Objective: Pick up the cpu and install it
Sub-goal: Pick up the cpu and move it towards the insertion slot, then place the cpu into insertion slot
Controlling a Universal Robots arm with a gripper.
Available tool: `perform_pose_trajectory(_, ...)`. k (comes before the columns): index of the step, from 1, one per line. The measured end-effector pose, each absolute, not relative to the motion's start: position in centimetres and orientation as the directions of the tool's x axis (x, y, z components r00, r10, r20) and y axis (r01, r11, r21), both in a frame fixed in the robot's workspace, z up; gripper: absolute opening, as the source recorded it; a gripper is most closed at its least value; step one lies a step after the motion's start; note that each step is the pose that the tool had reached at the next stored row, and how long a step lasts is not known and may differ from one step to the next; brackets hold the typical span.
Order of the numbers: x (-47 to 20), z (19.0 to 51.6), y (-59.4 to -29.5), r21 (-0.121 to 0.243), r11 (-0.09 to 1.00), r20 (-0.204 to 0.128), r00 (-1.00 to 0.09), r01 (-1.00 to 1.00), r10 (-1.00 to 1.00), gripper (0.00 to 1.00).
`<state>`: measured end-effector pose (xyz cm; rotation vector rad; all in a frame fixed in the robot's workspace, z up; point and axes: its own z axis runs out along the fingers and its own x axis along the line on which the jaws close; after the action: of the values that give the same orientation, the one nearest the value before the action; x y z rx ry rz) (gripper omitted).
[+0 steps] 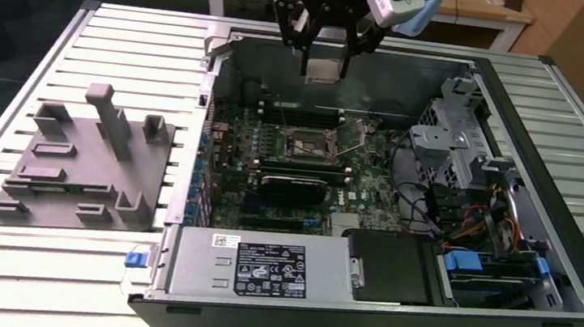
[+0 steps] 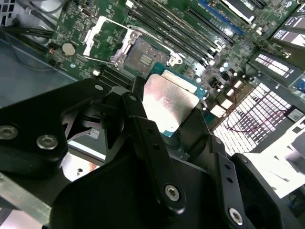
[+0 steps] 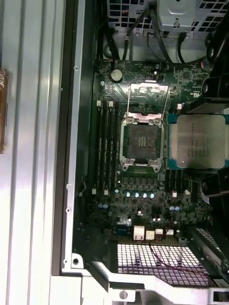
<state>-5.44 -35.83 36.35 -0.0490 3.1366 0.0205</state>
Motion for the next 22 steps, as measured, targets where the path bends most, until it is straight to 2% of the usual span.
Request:
perform_pose_trajectory(7, -4.99, 36.34, -35.83, 0.01, 1.0, -0.005, -1.0, -0.021, -0.021, 0.54)
perform_pose_trajectory(22, -4.96, 36.24, -35.8, 0.007, 0.987, -0.005, -0.987, 0.163, 0.163, 0.54)
